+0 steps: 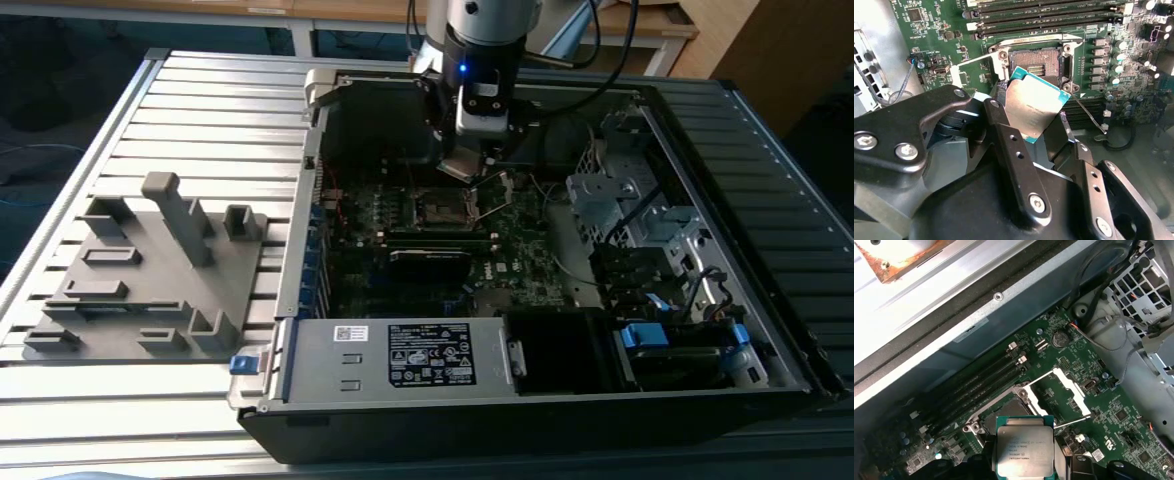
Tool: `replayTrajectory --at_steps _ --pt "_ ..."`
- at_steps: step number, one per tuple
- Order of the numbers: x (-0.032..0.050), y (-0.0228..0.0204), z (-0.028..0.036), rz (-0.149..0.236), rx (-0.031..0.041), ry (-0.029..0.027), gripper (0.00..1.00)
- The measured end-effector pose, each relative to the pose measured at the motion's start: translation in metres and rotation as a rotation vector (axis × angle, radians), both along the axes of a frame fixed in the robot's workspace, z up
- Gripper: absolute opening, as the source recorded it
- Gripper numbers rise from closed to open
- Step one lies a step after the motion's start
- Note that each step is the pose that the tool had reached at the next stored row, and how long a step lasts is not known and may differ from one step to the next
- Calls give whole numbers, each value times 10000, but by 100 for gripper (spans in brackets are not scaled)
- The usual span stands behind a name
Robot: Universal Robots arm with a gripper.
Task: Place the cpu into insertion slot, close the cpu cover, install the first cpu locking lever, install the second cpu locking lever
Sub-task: 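Place the cpu into insertion slot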
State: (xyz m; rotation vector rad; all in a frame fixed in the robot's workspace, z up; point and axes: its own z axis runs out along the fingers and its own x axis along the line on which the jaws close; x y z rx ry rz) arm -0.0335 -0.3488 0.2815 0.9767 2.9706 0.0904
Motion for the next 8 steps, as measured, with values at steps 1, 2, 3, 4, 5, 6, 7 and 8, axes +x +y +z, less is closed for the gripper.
replayTrajectory --at_steps 1,2,3,4,5,6,7,8 --pt "0 0 0 0 0 0 54" --pt "0 0 0 0 -1 0 54" --pt "0 0 0 -1 -1 0 54" --pt "0 0 0 -1 0 0 54" --pt "0 0 0 -4 0 0 54" --pt "0 0 0 -19 -1 0 54" --pt "0 0 -1 -60 -1 1 54" --pt "0 0 -1 -121 -2 1 54"
